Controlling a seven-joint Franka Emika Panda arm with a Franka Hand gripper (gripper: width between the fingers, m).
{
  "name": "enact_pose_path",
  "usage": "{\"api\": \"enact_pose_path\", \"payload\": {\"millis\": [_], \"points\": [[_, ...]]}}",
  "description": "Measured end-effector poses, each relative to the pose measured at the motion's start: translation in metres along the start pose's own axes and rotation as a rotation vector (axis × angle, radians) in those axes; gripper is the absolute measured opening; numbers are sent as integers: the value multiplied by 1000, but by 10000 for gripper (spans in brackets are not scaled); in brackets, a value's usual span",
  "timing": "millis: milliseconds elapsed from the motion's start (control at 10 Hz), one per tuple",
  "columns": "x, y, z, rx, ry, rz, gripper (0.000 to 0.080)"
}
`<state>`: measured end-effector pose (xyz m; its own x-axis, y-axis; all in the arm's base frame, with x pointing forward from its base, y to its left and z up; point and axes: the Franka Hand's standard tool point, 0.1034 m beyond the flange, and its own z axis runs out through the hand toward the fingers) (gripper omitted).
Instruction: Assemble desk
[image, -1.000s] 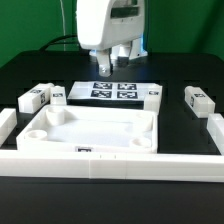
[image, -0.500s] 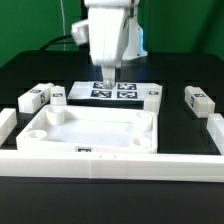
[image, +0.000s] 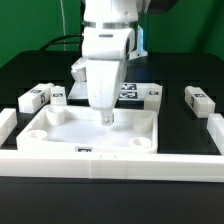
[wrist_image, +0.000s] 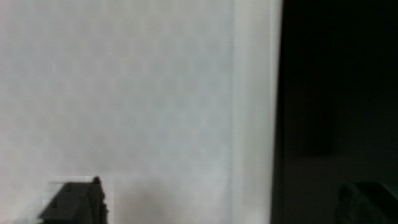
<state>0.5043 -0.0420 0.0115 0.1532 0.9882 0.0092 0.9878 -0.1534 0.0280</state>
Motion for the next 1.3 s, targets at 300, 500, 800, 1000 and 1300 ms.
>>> {"api": "enact_pose_path", "payload": {"millis": [300, 500, 800, 1000, 1300], "points": [[-3, -1, 5, 16, 1, 20, 650], [-3, -1, 5, 16, 0, 21, 623], [-3, -1, 5, 16, 0, 21, 136], [-3, -3, 5, 21, -1, 17, 58], [-3, -3, 5, 21, -1, 17, 58]]}}
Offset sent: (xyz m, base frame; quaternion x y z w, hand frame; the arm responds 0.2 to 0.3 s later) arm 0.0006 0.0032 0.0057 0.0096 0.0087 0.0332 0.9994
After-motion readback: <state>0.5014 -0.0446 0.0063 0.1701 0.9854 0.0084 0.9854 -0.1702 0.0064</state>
